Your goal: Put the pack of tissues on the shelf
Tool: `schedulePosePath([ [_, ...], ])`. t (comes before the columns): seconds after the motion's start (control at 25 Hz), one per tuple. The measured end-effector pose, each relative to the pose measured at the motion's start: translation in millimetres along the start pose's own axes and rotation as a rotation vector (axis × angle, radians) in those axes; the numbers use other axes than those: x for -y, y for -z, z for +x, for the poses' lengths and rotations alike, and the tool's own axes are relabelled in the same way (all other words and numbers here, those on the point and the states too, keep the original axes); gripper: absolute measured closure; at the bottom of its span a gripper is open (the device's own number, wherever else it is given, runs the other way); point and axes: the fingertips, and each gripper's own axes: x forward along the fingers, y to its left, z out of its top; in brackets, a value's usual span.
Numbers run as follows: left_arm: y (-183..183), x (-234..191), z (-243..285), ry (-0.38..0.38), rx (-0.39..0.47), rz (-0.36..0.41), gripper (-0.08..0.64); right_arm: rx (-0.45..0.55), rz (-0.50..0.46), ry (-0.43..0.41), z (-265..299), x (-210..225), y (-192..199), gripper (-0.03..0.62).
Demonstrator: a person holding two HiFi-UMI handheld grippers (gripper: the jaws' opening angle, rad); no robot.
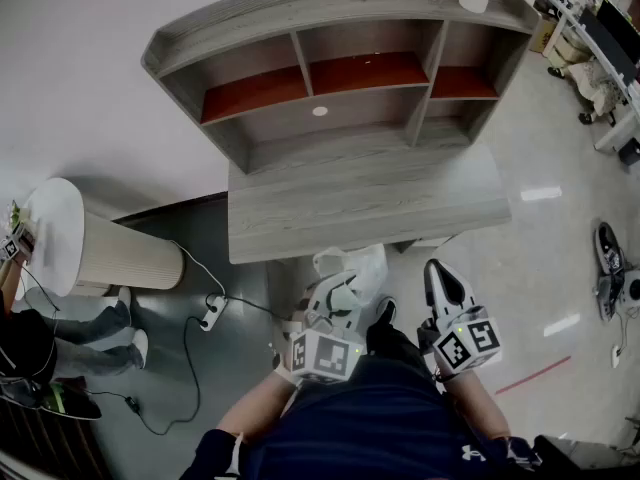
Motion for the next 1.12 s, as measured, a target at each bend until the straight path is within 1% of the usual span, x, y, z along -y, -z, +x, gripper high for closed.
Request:
schedulePosePath([
  [0.16,29,-3,-59,0.031,0.019,-0.017,0.528,-0.018,0.004,0.035,-26,-62,33,0.581],
  [0.28,48,3,-86,0.057,0.039,-0.019,0.528,-0.055,-0.003,0.036,-40,-97,56,0.581],
  [0.4,60,15,-104,0.088,0.041,-0.022,0.528,-0.064,-0.032,0.041,-55,-115,60,0.581],
  [0.48,59,17,-112,0.083,0.052,-0.018,0.526,-0.043,-0.044,0.045,-59,-120,55,0.581],
  [0.6,55,17,-121,0.063,0.053,0.004,0.527,-0.012,-0.031,0.042,-64,-126,49,0.581],
  [0.72,44,16,-120,0.047,0.061,-0.001,0.527,0.012,-0.039,0.031,-66,-124,38,0.581],
  [0.8,38,18,-111,0.042,0.058,0.015,0.526,0.026,-0.030,0.035,-70,-113,33,0.581],
  [0.88,33,26,-98,0.046,0.049,0.035,0.526,0.034,-0.011,0.044,-78,-96,32,0.581],
  [0.96,20,33,-83,0.042,0.056,0.041,0.526,0.045,0.008,0.047,-84,-77,29,0.581],
  [1.12,-5,49,-50,0.031,0.042,0.065,0.526,0.079,0.024,0.038,-95,-38,13,0.581],
])
